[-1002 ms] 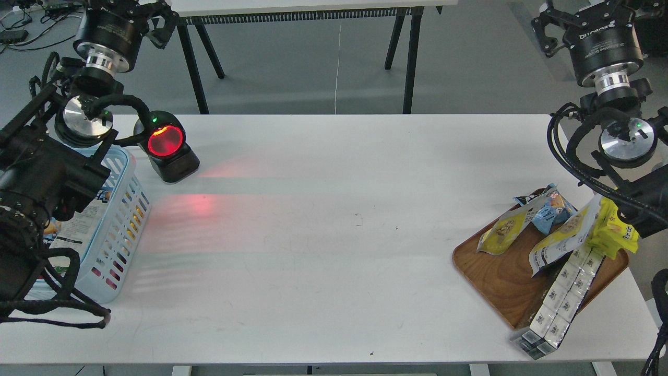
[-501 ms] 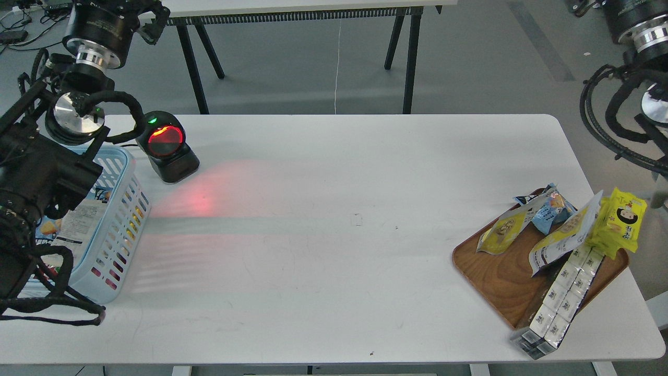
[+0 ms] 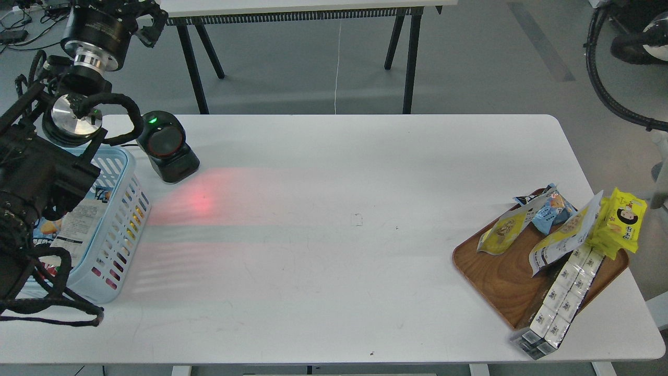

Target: Scan snack and place in basket

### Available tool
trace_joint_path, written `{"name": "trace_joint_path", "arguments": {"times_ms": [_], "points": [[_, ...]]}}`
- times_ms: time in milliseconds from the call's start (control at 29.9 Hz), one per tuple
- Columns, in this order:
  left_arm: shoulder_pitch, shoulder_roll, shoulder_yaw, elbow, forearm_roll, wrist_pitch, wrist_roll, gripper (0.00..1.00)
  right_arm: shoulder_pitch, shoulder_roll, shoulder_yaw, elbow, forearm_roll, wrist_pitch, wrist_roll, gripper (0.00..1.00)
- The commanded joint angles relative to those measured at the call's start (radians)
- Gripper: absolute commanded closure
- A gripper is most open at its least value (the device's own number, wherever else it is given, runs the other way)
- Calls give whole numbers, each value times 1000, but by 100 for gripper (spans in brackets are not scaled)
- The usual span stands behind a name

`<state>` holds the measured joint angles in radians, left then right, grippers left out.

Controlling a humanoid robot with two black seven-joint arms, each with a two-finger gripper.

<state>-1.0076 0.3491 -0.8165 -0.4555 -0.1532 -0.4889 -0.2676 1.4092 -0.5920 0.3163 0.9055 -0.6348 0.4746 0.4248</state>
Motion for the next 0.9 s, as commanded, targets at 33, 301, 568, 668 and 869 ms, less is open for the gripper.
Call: {"name": "trace_joint_path", "arguments": {"times_ms": [33,301,568,668,869], "points": [[3,2,-1,0,-2,0,1,0,114,9,-179,105,-241,-4,38,1],[7,11,-1,0,0,0,5,0,333,-14,-521,321,-590,-79,64,3],[11,19,-3,0,-2,0,-1,0,507,-123,-747,648,-887,-80,64,3],[11,19,-3,0,-2,0,-1,0,525,-161,-822,723,-1024,-86,64,3],[17,14,-3,0,-2,0,-1,0,516,-224,-931,754,-1292,-140,64,3]]}}
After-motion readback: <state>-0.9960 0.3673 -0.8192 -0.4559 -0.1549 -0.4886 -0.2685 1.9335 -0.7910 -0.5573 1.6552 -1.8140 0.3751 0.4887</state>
